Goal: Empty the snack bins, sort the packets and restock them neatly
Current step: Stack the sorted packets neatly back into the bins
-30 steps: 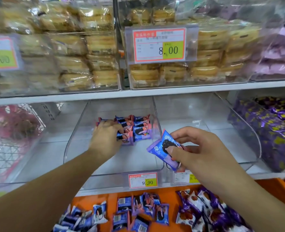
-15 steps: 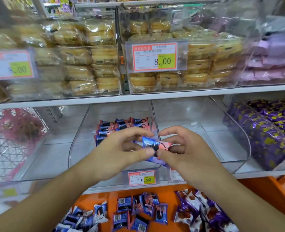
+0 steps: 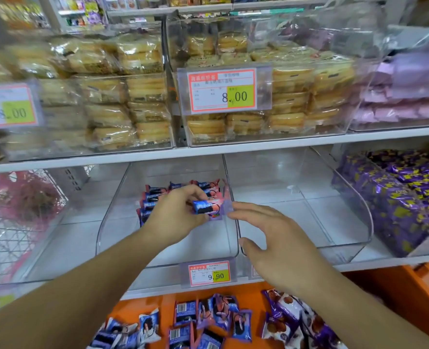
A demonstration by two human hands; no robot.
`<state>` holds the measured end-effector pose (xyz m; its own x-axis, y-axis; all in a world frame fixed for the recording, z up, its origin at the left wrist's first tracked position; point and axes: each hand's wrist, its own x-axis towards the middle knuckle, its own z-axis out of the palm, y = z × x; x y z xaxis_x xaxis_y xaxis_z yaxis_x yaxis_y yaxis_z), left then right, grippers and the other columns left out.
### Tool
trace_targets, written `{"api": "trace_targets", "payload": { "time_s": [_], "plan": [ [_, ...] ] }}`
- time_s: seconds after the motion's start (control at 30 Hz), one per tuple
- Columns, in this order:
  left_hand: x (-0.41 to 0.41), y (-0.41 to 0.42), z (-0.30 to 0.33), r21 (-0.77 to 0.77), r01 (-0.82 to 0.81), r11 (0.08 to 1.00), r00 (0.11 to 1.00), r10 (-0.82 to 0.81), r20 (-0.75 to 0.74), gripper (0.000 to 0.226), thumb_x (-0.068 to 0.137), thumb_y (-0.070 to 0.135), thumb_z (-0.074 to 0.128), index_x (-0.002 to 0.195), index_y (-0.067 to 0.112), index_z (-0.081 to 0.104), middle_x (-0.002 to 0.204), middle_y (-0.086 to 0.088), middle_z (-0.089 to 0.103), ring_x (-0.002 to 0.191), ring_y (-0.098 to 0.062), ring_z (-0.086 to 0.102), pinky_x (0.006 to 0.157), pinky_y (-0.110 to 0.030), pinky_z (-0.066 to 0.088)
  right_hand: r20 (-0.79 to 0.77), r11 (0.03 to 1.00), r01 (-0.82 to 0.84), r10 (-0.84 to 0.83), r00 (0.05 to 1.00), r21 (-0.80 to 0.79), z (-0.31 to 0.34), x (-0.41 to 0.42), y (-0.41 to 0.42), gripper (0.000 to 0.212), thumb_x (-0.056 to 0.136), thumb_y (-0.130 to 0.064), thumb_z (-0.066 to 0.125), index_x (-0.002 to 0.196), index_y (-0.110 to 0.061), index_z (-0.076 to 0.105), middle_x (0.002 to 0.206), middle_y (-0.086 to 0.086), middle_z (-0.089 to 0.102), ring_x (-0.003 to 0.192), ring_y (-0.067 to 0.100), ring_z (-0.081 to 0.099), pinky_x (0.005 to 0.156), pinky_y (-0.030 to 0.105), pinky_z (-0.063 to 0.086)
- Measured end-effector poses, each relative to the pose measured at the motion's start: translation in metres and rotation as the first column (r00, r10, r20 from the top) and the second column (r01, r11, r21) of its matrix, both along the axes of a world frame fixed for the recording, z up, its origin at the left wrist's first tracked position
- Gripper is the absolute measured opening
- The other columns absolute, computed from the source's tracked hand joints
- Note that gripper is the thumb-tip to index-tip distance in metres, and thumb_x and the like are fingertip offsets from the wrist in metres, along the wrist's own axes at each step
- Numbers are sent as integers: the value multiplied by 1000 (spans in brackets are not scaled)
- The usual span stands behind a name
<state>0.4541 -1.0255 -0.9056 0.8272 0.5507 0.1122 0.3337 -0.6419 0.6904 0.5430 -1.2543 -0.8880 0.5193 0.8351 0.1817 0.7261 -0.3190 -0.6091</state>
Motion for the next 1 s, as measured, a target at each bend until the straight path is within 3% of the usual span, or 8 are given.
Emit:
{"api": "trace_targets", "payload": {
  "time_s": [0.13, 0.27, 0.37, 0.53, 1.0],
  "plan": [
    [31, 5, -24, 110, -8, 994, 999, 13, -41, 31, 76, 23, 91, 96, 28, 68, 86, 12, 73, 76, -8, 62, 65, -17, 42, 4, 1000, 1, -1, 1000, 16, -4, 4, 1, 52, 100, -20, 65, 142, -50, 56, 148, -41, 42, 139, -17, 29, 103, -8, 6],
    [45, 14, -43, 319, -32, 947, 997, 55, -62, 32, 70, 36, 91, 89, 41, 65, 90, 16, 67, 94, -23, 59, 88, -42, 48, -17, 1000, 3, -2, 1000, 31, -5, 4, 0, 52, 100, -21, 65, 140, -51, 55, 146, -44, 42, 138, -18, 29, 104, -8, 7],
    [50, 17, -49, 399, -54, 915, 992, 94, -82, 31, 75, 36, 89, 100, 38, 71, 111, 8, 64, 113, -27, 47, 92, -39, 36, -19, 1000, 3, -3, 1000, 24, -5, 4, 0, 51, 100, -22, 64, 142, -50, 55, 148, -42, 42, 139, -16, 29, 104, -8, 7],
    [49, 18, -48, 480, -72, 874, 982, 147, -120, 35, 77, 42, 88, 109, 39, 73, 123, 6, 60, 120, -27, 41, 86, -34, 25, -23, 1000, 3, -2, 1000, 20, -4, 3, 1, 51, 100, -20, 65, 140, -49, 57, 148, -40, 44, 138, -15, 31, 100, -10, 7],
    [30, 17, -38, 482, -28, 876, 970, 140, -199, 51, 81, 31, 83, 128, 40, 66, 141, 8, 54, 128, -28, 38, 101, -38, 29, -20, 1000, 2, -2, 1000, 16, -3, 0, 0, 51, 98, -19, 66, 140, -47, 58, 152, -37, 43, 141, -11, 33, 103, -9, 7]
  ]
}}
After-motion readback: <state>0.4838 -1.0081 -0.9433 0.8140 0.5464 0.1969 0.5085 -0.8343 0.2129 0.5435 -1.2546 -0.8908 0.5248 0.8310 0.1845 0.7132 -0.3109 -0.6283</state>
